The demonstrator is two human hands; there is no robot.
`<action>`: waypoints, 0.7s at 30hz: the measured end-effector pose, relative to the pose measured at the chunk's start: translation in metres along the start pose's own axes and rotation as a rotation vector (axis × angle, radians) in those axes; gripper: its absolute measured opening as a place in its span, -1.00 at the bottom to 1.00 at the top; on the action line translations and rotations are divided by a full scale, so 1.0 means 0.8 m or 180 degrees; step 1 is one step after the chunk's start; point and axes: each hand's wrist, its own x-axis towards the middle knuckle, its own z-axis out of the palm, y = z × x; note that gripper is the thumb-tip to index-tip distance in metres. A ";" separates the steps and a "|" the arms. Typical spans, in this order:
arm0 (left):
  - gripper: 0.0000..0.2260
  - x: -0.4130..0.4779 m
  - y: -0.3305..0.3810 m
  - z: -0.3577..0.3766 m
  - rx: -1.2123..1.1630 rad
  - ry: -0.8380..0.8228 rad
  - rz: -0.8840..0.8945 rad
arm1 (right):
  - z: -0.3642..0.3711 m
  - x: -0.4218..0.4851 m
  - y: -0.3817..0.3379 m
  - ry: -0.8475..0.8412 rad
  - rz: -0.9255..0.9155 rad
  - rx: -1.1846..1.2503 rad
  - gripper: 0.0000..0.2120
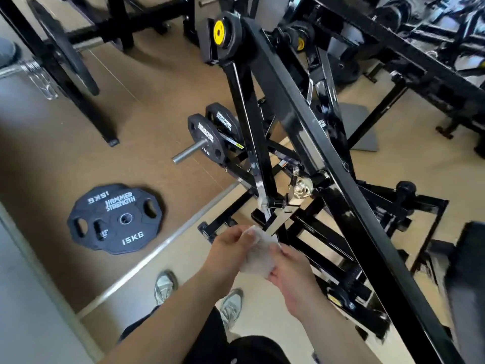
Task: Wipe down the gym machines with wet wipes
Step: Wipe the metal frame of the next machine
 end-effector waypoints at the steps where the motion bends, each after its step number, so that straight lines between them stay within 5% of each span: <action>1: -0.80 0.010 -0.002 -0.004 0.0250 0.0079 -0.0046 | 0.001 0.006 0.004 0.0323 0.0008 0.0016 -0.77; 6: -0.81 0.044 0.004 -0.030 0.0309 0.0302 -0.0500 | -0.004 0.030 0.017 0.1801 -0.0228 0.0002 -0.73; 10: -0.84 0.056 0.002 -0.064 0.0493 0.0262 -0.0734 | 0.010 0.050 0.024 0.2412 -0.0461 0.0221 -0.71; 21: -0.84 0.083 -0.021 -0.084 0.1111 0.0094 -0.0742 | 0.109 0.093 0.025 0.1864 -0.1065 0.0298 -0.48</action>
